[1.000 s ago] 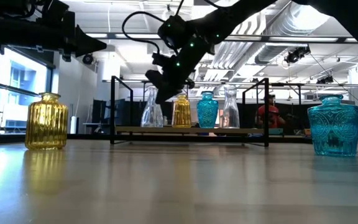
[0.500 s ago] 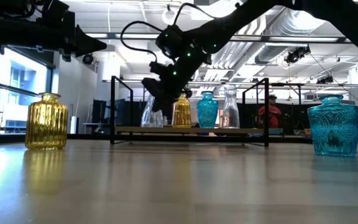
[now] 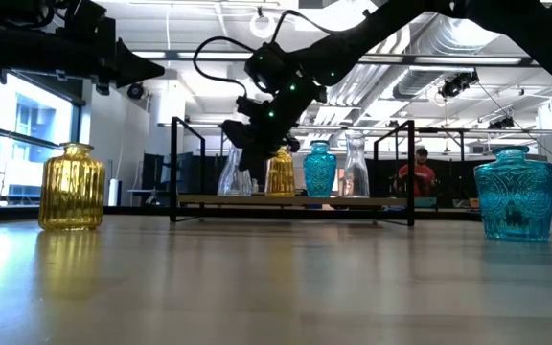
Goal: Sort vases onto shelf
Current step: Put the transparent vase on the shelf aligned with the other transparent vase, then put the yellow vase on the shelf aligned with the other yellow vase
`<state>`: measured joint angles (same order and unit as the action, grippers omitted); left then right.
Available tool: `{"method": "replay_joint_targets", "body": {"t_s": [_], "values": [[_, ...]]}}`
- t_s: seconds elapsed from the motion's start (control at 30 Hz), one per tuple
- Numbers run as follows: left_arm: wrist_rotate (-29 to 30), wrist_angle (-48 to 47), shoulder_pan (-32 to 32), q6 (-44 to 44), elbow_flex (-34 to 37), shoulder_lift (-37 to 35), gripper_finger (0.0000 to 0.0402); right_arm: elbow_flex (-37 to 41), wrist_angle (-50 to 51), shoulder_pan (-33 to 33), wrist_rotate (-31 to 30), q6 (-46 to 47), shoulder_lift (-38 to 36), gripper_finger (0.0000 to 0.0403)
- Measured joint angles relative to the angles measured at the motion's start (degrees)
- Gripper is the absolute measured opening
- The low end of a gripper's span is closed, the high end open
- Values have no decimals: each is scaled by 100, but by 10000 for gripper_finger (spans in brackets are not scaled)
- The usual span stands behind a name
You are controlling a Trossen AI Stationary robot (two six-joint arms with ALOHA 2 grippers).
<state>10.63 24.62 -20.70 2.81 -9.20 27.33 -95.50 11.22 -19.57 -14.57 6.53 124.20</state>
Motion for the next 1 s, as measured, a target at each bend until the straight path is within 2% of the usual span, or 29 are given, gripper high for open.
{"method": "replay_joint_targets", "body": {"t_s": [0.37, 0.57, 0.7, 0.87, 1.0], "values": [[0, 0, -1, 0, -1, 0, 0, 0, -44, 91, -24, -202, -88, 2], [2, -87, -1, 77, 1, 2, 0, 0, 460, 510, 8, -1292, -532, 0], [0, -104, -1, 83, 1, 2, 0, 3, 851, 734, 280, -1447, -756, 0], [2, -110, -1, 85, 1, 2, 0, 810, -79, 965, 945, -1334, -765, 0], [0, -133, -1, 85, 1, 2, 0, 1798, -1387, 1190, 1008, -981, -827, 0]]}}
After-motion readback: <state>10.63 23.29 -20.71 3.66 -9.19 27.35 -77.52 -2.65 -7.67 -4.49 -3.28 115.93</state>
